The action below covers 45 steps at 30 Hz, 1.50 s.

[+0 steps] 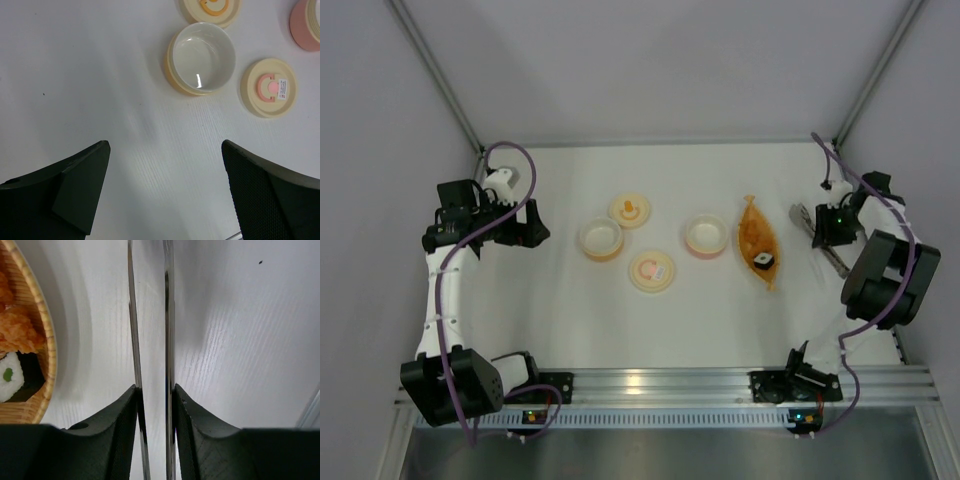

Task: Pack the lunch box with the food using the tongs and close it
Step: Pick up the clamp at the center of the board, then pick up the fake food from the plate.

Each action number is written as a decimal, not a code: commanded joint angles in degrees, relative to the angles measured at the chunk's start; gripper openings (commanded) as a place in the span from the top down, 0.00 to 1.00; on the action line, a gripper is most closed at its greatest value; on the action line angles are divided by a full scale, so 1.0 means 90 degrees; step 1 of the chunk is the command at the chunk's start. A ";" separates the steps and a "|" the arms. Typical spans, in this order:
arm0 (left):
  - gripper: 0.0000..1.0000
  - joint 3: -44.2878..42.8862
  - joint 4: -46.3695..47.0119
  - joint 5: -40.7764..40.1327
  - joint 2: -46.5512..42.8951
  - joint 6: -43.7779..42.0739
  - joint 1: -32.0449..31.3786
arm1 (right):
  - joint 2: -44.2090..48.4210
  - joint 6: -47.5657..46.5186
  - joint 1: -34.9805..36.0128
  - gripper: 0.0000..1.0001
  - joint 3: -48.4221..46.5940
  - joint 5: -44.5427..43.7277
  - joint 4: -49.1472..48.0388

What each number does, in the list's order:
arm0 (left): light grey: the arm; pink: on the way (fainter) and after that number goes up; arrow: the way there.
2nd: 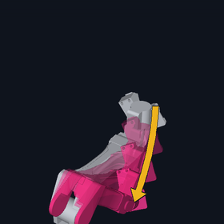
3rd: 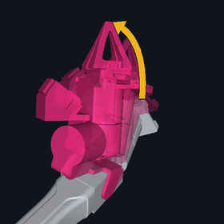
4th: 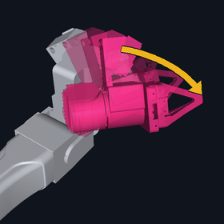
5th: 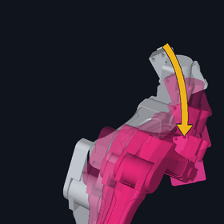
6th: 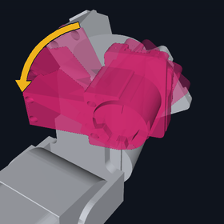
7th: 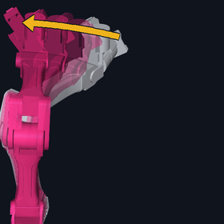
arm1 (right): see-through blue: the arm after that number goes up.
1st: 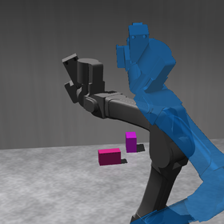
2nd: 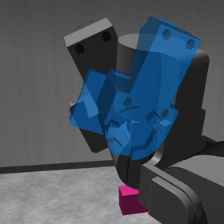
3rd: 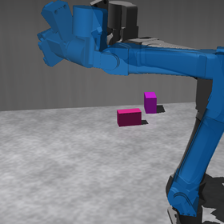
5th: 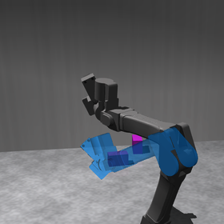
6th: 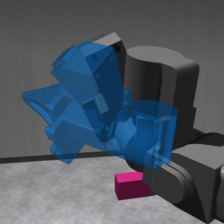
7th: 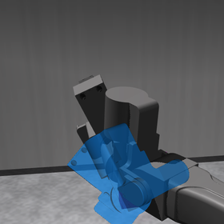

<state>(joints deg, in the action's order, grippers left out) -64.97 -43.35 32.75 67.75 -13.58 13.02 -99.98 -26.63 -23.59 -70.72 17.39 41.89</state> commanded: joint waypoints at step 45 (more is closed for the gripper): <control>0.02 -0.0193 0.0081 0.0345 -0.0135 0.0162 0.0009 | 0.2125 0.0146 0.1527 0.62 -0.1234 0.0569 0.2797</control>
<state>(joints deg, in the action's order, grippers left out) -64.97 -43.33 34.65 67.75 -12.10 13.02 -83.53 -29.32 -11.35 -81.71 25.43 69.45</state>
